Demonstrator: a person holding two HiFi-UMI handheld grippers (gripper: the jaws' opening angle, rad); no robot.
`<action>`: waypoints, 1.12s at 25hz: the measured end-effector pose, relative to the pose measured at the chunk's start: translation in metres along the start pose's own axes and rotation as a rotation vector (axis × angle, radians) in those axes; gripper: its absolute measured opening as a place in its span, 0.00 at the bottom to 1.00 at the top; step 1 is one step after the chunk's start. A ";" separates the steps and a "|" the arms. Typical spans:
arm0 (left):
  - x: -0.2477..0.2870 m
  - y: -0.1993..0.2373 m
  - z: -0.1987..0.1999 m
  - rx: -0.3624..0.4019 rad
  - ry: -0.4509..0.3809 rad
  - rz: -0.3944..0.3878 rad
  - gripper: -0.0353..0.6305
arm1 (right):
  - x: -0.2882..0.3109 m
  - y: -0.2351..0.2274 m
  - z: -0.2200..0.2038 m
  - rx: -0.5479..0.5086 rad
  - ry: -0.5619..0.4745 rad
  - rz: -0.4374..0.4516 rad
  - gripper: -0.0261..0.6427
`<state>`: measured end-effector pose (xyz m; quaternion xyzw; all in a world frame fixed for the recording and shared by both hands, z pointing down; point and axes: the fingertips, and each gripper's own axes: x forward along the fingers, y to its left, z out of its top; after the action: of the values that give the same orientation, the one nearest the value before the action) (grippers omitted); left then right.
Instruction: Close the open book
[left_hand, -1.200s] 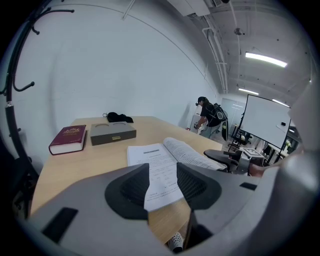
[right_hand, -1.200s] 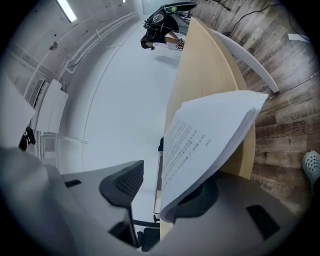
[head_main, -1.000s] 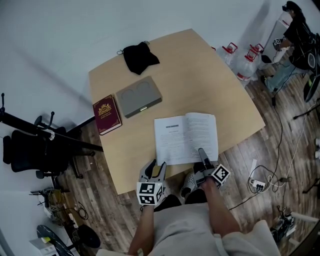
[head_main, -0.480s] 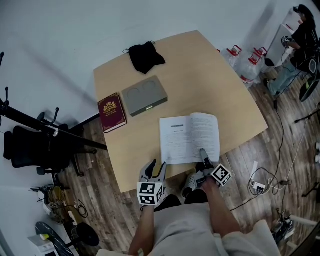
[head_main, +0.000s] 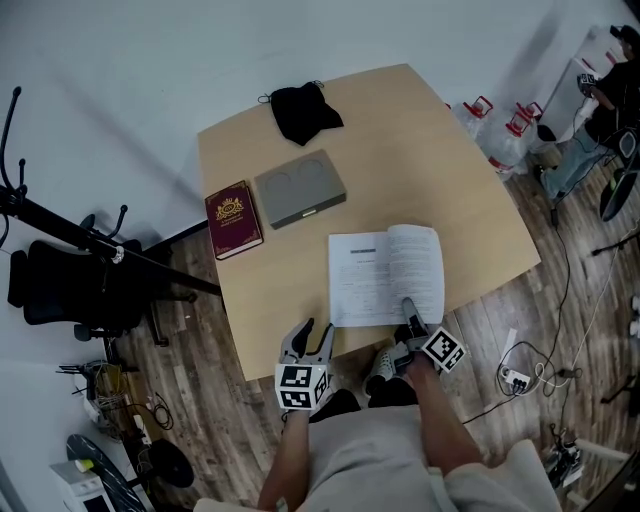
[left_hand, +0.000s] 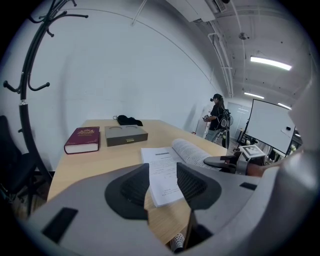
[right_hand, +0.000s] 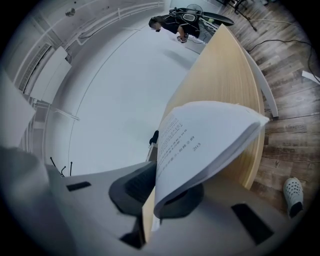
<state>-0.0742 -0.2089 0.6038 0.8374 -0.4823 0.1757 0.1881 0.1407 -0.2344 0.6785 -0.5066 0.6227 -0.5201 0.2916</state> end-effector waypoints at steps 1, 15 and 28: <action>-0.001 0.001 0.001 0.000 -0.002 0.001 0.32 | 0.001 0.001 -0.001 -0.003 0.001 -0.002 0.08; -0.012 0.013 0.001 -0.017 -0.026 0.022 0.32 | 0.007 0.006 -0.013 -0.099 0.052 -0.038 0.08; -0.022 0.029 -0.004 -0.052 -0.034 0.061 0.32 | 0.021 0.006 -0.035 -0.186 0.109 -0.090 0.08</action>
<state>-0.1104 -0.2047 0.6009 0.8199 -0.5153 0.1543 0.1961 0.1009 -0.2421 0.6867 -0.5296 0.6600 -0.4996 0.1855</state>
